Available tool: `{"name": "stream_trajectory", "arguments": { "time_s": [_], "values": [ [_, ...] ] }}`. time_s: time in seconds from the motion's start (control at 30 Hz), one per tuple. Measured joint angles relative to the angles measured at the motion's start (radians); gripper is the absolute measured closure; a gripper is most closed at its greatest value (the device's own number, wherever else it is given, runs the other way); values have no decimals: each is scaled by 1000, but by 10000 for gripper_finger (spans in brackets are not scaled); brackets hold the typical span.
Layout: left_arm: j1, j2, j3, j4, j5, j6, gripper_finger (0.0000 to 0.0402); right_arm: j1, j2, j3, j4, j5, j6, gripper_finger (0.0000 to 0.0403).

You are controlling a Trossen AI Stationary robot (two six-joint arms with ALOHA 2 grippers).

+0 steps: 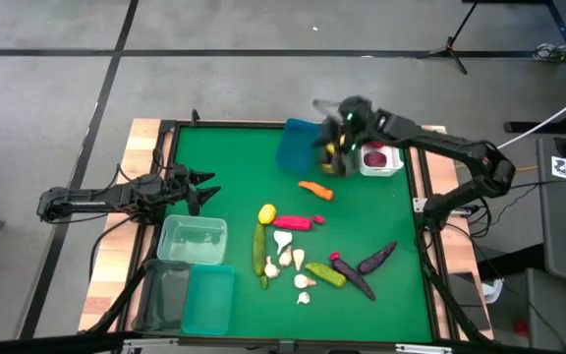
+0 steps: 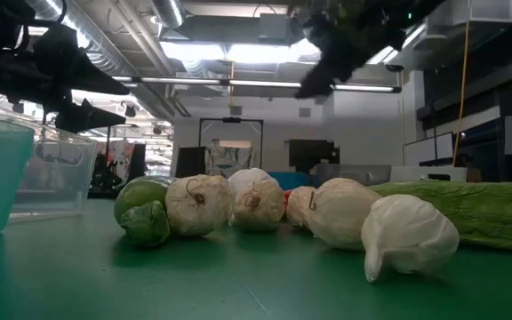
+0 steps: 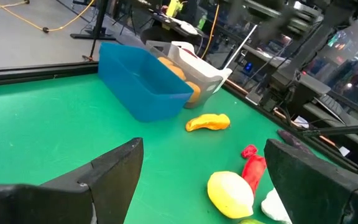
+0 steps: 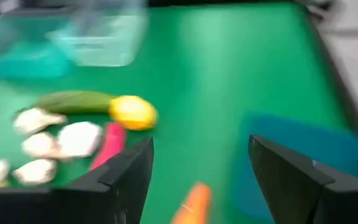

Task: Sort produce into baskets
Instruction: Put the yellow lemon into the black bin

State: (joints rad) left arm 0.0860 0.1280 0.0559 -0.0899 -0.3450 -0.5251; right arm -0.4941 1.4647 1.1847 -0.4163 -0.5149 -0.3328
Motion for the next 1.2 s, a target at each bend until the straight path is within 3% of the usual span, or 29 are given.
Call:
{"name": "stream_trajectory", "arguments": {
  "time_s": [0.23, 0.43, 0.8, 1.2],
  "values": [
    [0, 0, 0, 0, 0, -4, 73, 254, 56, 0, 125, 105, -65, 143],
    [0, 0, 0, 0, 0, -4, 73, 366, 182, 0, 333, 111, -67, 143],
    [0, 5, 0, 1, 0, 0, 73, 389, 427, 8, 636, 85, -87, 143],
    [0, 34, 0, -2, 1, -8, 73, 374, 596, 131, 555, 18, -95, 143]
  ]
}}
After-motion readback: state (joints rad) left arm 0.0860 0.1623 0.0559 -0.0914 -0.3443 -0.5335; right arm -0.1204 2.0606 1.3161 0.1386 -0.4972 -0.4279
